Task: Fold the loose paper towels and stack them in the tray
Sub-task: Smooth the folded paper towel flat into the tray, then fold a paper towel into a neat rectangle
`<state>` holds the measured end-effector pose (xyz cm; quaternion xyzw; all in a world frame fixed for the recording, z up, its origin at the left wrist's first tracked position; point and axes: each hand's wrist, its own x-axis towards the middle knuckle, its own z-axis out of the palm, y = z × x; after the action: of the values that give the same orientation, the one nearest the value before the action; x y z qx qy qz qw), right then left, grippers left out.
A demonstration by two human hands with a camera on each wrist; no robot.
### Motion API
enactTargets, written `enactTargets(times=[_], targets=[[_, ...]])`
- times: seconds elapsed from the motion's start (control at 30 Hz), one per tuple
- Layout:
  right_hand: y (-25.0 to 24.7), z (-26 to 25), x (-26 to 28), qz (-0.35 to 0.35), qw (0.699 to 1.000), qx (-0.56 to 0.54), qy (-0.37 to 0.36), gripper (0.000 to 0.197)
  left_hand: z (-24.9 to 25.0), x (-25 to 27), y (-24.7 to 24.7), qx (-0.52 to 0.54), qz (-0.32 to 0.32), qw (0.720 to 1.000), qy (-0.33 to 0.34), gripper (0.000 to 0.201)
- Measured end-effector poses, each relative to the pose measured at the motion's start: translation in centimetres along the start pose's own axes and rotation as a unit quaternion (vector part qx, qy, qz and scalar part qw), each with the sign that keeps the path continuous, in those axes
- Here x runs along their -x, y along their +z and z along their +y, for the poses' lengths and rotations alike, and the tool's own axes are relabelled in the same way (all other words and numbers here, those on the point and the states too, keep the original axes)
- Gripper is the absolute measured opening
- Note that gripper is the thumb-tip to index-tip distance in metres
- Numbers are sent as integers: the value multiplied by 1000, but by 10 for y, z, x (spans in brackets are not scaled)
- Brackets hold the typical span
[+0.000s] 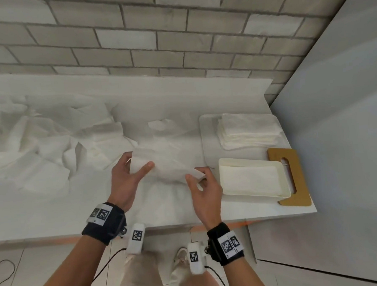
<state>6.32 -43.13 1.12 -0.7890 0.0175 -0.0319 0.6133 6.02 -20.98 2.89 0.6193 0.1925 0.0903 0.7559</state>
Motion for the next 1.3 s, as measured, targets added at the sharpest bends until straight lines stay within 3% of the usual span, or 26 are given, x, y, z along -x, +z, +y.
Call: enactTargets(times=[0.13,0.3,0.4,0.47,0.57,0.67,0.8,0.97,1.1,1.17,1.3], targets=[[8,0,5,31,999,-1,-40,21,-11,17,-12,-74,-6,997,33,38],[34,25,12,-28,996,-27,78,74,-56,28,-12,-199,-4,980,-2,36],[36,24,14,4,999,-33,37,78,-59,31,-6,-176,24,984,34,22],[33,25,13,22,999,-36,6,86,-54,33,-5,-155,33,986,58,26],[33,36,9,-5,1000,-12,11,94,-56,34,-7,-225,11,972,66,43],[31,35,6,-27,999,-6,17,90,-60,31,-8,-240,11,970,43,40],[1,2,10,8,998,-17,-61,73,-27,28,12,-255,19,965,58,29],[-94,-38,1,110,988,-15,-103,58,27,39,83,-215,-80,966,116,30],[-168,-35,-23,180,970,122,-106,41,26,38,152,-259,-135,944,152,30],[-190,-11,-39,181,953,224,-93,34,7,33,179,-316,-161,922,156,36],[-205,39,-62,58,912,407,6,36,-36,30,205,-508,-208,816,179,48]])
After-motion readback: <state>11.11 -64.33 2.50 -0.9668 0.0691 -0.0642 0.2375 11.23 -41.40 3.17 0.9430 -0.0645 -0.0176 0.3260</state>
